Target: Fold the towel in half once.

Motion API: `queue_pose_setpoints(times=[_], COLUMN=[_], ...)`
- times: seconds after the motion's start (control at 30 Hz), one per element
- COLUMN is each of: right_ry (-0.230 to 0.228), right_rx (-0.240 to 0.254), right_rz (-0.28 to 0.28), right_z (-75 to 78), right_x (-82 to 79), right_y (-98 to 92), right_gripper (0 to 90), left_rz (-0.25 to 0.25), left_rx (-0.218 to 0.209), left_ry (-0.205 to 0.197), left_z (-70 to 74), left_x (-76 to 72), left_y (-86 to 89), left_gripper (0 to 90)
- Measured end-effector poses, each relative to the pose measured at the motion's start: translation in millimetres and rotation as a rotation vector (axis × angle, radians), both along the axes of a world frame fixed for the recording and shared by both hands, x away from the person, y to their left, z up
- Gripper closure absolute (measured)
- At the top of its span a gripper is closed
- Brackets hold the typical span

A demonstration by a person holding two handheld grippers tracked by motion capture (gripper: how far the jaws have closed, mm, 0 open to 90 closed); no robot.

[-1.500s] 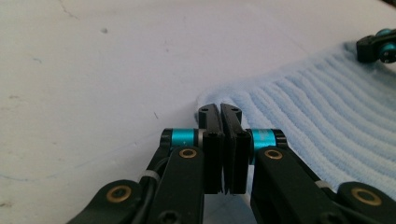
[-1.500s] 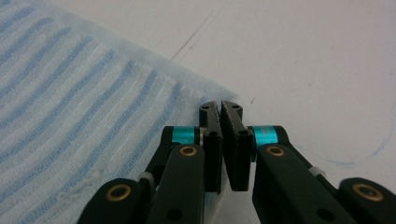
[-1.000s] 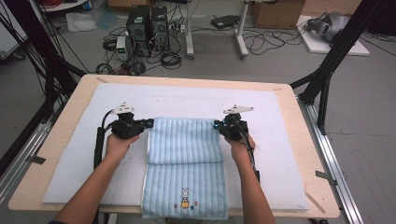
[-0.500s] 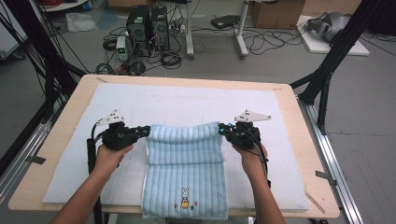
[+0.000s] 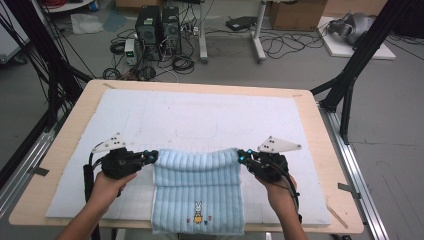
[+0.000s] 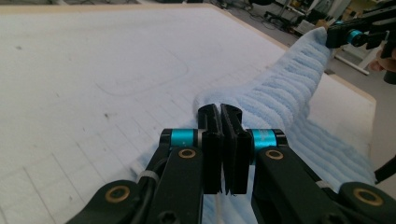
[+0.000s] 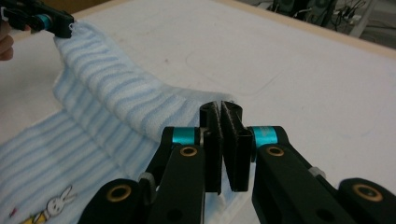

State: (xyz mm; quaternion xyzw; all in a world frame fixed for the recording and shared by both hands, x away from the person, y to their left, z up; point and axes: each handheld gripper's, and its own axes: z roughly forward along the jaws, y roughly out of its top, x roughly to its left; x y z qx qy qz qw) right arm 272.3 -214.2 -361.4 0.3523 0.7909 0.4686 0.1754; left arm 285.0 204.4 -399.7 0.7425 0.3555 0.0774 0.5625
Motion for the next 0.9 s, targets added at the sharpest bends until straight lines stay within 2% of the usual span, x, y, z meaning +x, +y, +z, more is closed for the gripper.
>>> queue_pose_setpoints(times=[0.23,0.4,0.47,0.5,0.53,0.6,0.67,0.8,0.87,0.9], right_ry=[0.095,0.110,0.122,0.133,0.142,0.137,0.130,0.117,0.102,0.118], right_rx=[-0.016,-0.035,-0.040,-0.042,-0.040,-0.036,-0.036,-0.007,-0.018,-0.014], right_rz=[0.007,0.000,0.001,0.001,-0.004,-0.020,-0.043,-0.112,-0.137,-0.144], right_z=[-32.5,-47.1,-52.5,-55.4,-58.1,-61.4,-61.8,-58.8,-59.4,-60.9], right_x=[-16.4,-23.5,-23.6,-23.8,-23.9,-23.1,-19.4,-4.8,4.1,8.8], right_y=[-6.5,-8.7,-8.8,-8.6,-8.6,-10.0,-12.1,-16.0,-14.5,-13.2], right_gripper=[87.1,86.8,83.8,81.6,78.7,75.6,73.2,69.8,70.7,70.6], left_rz=[-0.036,-0.043,-0.036,-0.023,-0.010,0.021,0.057,0.103,0.123,0.124], left_rx=[0.024,0.029,0.032,0.027,0.022,0.015,0.007,-0.019,-0.037,-0.036], left_ry=[0.048,0.065,0.072,0.075,0.081,0.091,0.083,0.070,0.077,0.074], left_z=[-20.5,-30.5,-32.7,-33.2,-33.2,-31.8,-29.4,-26.9,-28.4,-29.6], left_x=[-15.6,-23.0,-22.8,-21.9,-20.5,-16.2,-10.6,7.9,17.3,20.5], left_y=[-0.6,1.5,2.2,2.7,3.8,6.4,10.1,16.5,16.4,15.6], left_gripper=[86.1,85.5,83.4,80.2,73.0,59.1,49.8,47.7,47.6,47.6])
